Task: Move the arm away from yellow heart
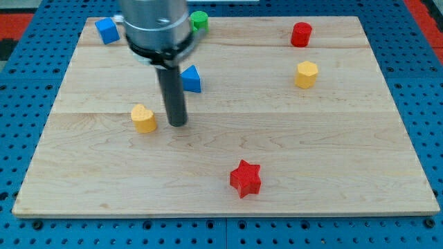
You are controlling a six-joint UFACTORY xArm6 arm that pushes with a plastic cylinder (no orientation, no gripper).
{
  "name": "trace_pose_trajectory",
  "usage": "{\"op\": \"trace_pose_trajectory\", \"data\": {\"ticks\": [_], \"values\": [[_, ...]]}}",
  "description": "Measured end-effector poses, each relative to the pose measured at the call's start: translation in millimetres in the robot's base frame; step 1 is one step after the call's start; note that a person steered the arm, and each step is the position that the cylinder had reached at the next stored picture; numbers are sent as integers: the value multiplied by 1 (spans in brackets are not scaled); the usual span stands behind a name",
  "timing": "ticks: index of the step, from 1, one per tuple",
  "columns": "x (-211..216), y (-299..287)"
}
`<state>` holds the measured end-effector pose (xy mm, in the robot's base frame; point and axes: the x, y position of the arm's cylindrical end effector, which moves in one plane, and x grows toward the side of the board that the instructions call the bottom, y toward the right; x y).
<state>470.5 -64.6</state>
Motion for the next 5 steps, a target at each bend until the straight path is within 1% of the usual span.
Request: {"op": "trace_pose_trajectory", "data": {"ticks": [1, 2, 3, 4, 5], "values": [[-3, -53], [-28, -121], [-46, -161], [-37, -146], [-36, -113]]}}
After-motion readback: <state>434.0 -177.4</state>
